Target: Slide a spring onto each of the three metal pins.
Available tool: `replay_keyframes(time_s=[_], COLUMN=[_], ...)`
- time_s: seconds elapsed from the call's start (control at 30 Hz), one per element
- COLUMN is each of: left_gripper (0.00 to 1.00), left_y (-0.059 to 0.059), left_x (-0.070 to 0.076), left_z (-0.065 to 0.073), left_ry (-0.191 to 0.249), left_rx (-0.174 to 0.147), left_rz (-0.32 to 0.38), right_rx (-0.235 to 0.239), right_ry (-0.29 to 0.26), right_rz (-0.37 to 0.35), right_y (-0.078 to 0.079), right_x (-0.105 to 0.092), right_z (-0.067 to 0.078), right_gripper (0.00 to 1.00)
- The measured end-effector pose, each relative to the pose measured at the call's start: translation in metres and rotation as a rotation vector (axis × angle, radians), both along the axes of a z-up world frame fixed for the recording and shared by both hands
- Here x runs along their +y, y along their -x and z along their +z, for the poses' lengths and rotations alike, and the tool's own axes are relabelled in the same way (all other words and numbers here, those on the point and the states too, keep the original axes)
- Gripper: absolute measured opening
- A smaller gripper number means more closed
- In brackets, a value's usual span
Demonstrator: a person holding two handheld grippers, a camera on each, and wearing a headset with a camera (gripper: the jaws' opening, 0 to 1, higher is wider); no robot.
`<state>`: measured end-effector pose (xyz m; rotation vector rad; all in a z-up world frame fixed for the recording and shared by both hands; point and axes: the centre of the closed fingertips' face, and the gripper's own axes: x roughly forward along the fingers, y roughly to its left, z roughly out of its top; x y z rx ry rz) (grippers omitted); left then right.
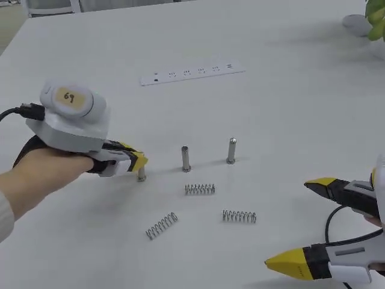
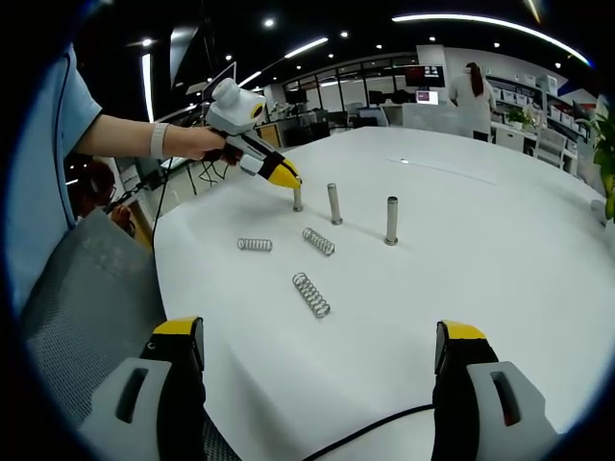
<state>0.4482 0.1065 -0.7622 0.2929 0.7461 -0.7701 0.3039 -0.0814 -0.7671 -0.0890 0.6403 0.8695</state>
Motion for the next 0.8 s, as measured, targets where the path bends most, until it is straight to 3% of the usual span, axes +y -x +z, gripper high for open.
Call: replay_keyframes(time_s=[0.8], left_gripper=[0.00], left_y=[-0.0001], left_x=[0.0009], left_z=[0.0006], left_ry=[0.009], left_rx=[-0.006], left_rz=[0.009], right_rx=[0.006], right_ry=[0.000], right_rz=[0.001], right_y=[0.0015], right_x=[0.0000], right_z=[-0.0016], right_gripper=[0.99])
